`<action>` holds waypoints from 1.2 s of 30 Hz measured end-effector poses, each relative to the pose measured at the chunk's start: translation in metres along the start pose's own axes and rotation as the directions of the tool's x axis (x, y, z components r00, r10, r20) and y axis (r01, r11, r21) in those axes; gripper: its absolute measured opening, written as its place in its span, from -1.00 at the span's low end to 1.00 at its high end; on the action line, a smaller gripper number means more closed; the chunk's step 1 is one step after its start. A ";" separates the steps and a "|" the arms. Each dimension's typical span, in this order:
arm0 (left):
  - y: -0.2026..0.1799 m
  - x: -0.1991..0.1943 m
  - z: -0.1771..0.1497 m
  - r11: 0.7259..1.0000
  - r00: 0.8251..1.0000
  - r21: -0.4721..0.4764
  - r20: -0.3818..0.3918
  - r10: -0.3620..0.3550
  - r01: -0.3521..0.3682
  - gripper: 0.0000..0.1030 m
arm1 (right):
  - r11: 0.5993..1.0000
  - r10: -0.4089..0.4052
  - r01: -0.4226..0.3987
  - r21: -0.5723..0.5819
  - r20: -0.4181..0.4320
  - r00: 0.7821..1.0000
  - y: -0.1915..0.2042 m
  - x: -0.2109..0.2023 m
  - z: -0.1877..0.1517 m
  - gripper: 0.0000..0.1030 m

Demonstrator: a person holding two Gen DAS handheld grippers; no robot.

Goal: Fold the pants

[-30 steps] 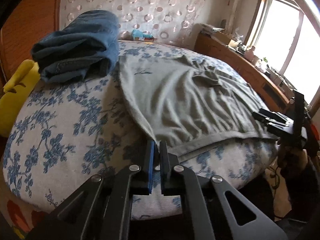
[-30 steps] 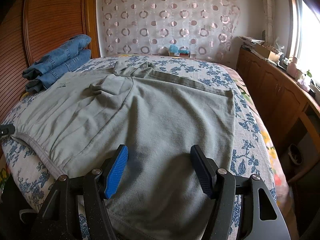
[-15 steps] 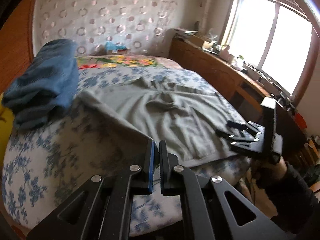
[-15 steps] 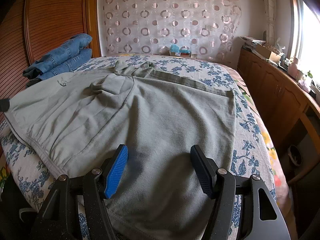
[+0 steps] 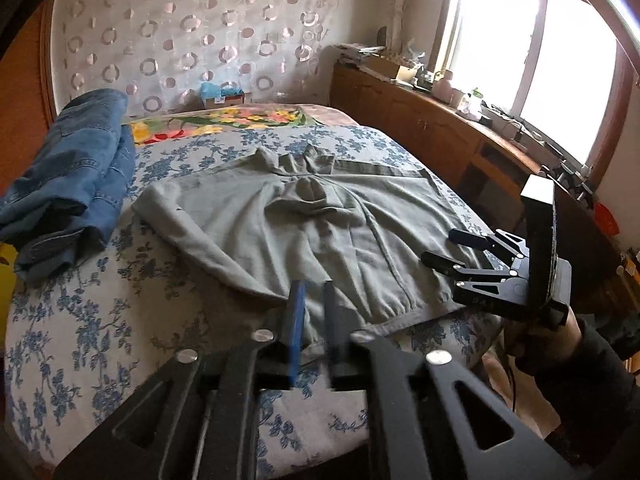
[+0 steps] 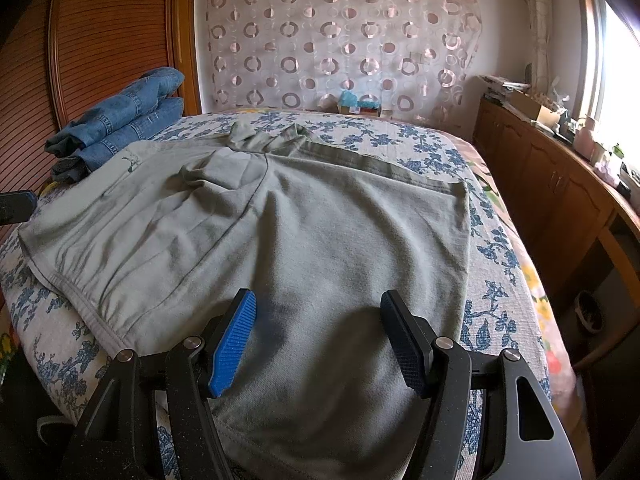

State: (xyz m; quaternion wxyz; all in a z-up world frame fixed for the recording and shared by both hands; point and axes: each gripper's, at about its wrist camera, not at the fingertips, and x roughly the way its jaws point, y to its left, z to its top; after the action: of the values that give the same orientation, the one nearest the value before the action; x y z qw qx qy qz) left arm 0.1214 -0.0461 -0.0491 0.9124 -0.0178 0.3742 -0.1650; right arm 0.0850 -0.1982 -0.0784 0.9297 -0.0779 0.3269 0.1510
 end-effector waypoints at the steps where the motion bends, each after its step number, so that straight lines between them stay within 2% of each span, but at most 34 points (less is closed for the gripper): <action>1: 0.002 -0.003 -0.001 1.000 1.000 -0.002 0.008 0.006 -0.006 -0.41 | 1.000 -0.001 0.001 0.000 0.001 1.000 0.000 0.000 0.000 0.29; 3: 0.007 -0.010 -0.002 1.000 0.999 -0.015 0.031 0.015 -0.014 -0.08 | 1.000 -0.004 0.004 -0.001 0.002 1.000 0.001 0.000 -0.001 0.29; 4: 0.010 -0.014 -0.003 1.000 0.999 -0.022 0.039 0.016 -0.015 -0.05 | 1.000 -0.005 0.005 -0.003 0.003 1.000 0.001 0.000 0.000 0.30; 6: 0.017 -0.020 -0.005 0.999 0.999 -0.032 0.049 0.019 -0.018 0.19 | 1.000 -0.008 0.008 -0.005 0.004 1.000 0.001 0.001 -0.001 0.30; 12: 0.037 -0.036 -0.014 0.997 0.996 -0.071 0.080 0.048 -0.043 0.43 | 1.000 -0.003 0.003 0.009 0.000 1.000 0.000 0.001 -0.001 0.30; 16: 0.051 -0.039 -0.024 0.992 0.992 -0.087 0.087 0.097 -0.089 0.44 | 1.000 -0.013 0.013 -0.005 -0.010 1.000 0.003 -0.002 0.001 0.30; 20: 0.063 -0.031 -0.034 0.989 0.992 -0.105 0.061 0.113 -0.107 0.44 | 1.000 0.009 -0.009 -0.002 0.042 0.999 0.019 -0.019 0.007 0.29; 28: 0.071 -0.025 -0.050 0.986 0.992 -0.123 0.034 0.119 -0.114 0.44 | 0.986 0.164 -0.163 -0.022 0.094 0.982 0.071 -0.041 0.034 0.28; 29: 0.072 -0.025 -0.051 0.986 0.992 -0.123 0.032 0.119 -0.115 0.44 | 0.983 0.183 -0.181 -0.028 0.095 0.978 0.079 -0.041 0.037 0.21; 33: 0.078 -0.025 -0.057 0.983 0.992 -0.138 0.029 0.122 -0.117 0.44 | 0.961 0.276 -0.273 -0.041 0.076 0.958 0.108 -0.036 0.049 0.14; 36: 0.082 -0.026 -0.061 0.981 0.992 -0.154 0.028 0.123 -0.118 0.44 | 0.949 0.314 -0.311 -0.062 0.064 0.947 0.126 -0.032 0.055 0.12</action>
State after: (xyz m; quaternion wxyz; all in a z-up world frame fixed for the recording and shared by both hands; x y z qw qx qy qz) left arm 0.0863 0.0451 -0.0883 0.9234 -0.0676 0.3692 -0.0801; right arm 0.0518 -0.0736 -0.0219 0.9031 -0.0433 0.2969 0.3073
